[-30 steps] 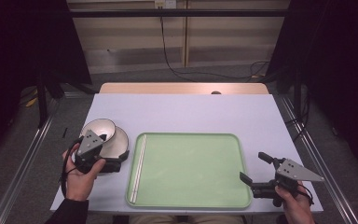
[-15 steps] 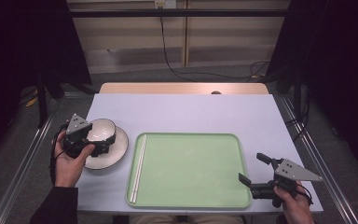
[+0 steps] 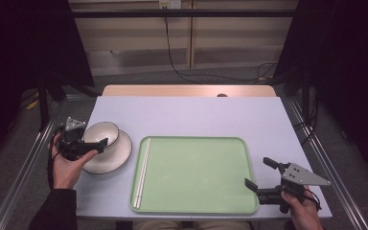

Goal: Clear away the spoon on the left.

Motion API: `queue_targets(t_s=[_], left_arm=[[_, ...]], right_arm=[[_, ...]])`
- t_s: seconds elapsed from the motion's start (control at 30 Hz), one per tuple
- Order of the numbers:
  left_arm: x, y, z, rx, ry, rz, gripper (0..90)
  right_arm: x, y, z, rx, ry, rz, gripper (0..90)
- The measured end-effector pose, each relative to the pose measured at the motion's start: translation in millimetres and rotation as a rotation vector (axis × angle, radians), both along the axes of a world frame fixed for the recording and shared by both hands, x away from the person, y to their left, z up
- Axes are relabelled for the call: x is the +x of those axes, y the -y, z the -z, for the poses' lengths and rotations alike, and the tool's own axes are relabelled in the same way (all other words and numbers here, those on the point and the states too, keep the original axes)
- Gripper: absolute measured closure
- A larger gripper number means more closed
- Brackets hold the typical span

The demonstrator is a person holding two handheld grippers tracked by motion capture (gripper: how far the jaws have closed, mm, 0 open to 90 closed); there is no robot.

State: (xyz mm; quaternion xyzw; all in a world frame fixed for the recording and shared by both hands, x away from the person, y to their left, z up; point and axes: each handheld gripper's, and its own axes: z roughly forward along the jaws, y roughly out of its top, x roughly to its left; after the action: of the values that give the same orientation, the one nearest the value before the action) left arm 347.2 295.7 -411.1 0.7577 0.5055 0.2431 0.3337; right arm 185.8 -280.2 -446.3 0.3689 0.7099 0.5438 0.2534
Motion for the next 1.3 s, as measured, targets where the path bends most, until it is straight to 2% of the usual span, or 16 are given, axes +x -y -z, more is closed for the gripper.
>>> queue_targets(t_s=[0.2,0.27,0.4,0.43,0.47,0.53,0.6,0.67,0.8,0.97,1.03,1.1,1.13,1.17,1.27,1.3], left_arm=[[1.6,-2.8,4.7,0.012,-0.029,-0.024,5.7],[1.4,-3.2,4.9,0.018,-0.020,-0.031,6.0],[4.6,-4.9,8.0,0.067,-0.024,-0.043,9.8],[5.7,-6.3,8.0,0.085,-0.038,-0.041,10.6],[6.8,-7.4,8.3,0.069,-0.038,-0.054,11.3],[8.0,-11.2,7.4,0.089,-0.037,-0.061,12.3],[9.1,-14.4,7.4,0.080,-0.029,-0.081,15.1],[10.6,-19.4,7.8,0.050,-0.039,-0.071,19.6],[11.8,-23.5,8.6,0.015,-0.058,-0.052,20.0],[11.7,-20.3,7.8,0.022,-0.057,-0.016,28.7],[11.5,-19.9,6.3,0.026,-0.052,-0.025,31.6],[11.4,-23.1,5.3,0.001,-0.048,-0.018,33.1],[11.5,-23.9,5.5,0.013,-0.057,-0.009,36.3],[11.4,-23.4,6.7,0.002,-0.056,-0.012,37.2],[10.3,-23.0,4.6,-0.012,-0.073,0.011,35.8],[9.7,-21.4,3.8,0.001,-0.081,0.020,33.9]], right_arm=[[0.3,0.7,-0.1,-0.001,0.000,-0.005,2.4],[0.0,0.7,-0.2,0.000,0.000,-0.005,2.4],[0.0,0.8,-0.3,0.001,-0.002,-0.005,2.4],[0.0,0.8,-0.3,0.002,-0.002,-0.007,3.0],[-0.1,0.7,-0.4,0.003,-0.003,-0.006,3.1],[-0.1,0.7,-0.5,0.002,-0.003,-0.008,3.1],[0.0,0.6,-0.4,0.002,-0.003,-0.008,3.1],[0.0,0.7,-0.3,0.001,-0.003,-0.009,3.1],[-0.2,0.9,-0.3,0.002,-0.004,-0.008,3.1],[0.1,0.7,-0.2,0.001,-0.004,-0.009,3.1],[0.1,0.6,-0.2,0.000,-0.004,-0.009,3.1],[-0.2,0.6,-0.3,0.002,-0.004,-0.008,3.1],[-0.2,0.7,-0.4,0.001,-0.004,-0.009,3.1],[0.0,0.8,-0.3,0.000,-0.003,-0.009,3.1],[0.1,0.2,-0.3,0.002,-0.005,-0.007,3.1],[0.2,0.2,-0.2,0.004,-0.005,-0.010,3.1]])
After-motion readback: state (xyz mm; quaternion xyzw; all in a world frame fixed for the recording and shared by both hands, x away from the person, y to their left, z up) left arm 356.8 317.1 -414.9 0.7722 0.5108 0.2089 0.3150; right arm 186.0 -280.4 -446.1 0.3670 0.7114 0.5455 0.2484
